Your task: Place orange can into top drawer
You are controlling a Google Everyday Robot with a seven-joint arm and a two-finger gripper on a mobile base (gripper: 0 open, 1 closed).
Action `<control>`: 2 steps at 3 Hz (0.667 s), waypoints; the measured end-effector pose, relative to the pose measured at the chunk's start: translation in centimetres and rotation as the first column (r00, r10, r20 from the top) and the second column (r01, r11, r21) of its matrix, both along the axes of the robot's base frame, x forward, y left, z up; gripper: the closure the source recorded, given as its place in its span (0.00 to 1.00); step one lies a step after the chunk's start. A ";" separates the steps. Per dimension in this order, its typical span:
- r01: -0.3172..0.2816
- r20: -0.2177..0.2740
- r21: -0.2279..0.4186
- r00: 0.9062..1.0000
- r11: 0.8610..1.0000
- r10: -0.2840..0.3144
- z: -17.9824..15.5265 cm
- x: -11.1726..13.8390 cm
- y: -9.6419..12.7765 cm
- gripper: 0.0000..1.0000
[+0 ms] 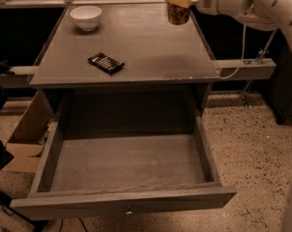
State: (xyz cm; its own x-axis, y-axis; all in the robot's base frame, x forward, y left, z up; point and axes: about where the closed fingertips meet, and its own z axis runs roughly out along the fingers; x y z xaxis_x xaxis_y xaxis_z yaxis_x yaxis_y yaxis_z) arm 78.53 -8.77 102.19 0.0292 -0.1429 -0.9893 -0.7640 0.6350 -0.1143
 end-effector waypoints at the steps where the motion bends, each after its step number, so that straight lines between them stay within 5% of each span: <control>1: -0.004 0.022 -0.026 1.000 1.000 0.004 2.2 -5.6 -1.4 1.00; 2: -0.004 0.030 -0.059 1.000 0.998 0.006 2.5 -10.9 -3.6 1.00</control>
Offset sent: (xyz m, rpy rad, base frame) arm -0.1883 -0.0948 0.0179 -0.1170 -0.0315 -0.0294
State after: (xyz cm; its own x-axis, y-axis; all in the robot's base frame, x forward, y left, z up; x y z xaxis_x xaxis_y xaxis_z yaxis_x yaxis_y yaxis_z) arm 67.64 -12.34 104.66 0.0594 -0.2009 -0.9778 -0.7628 0.6227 -0.1742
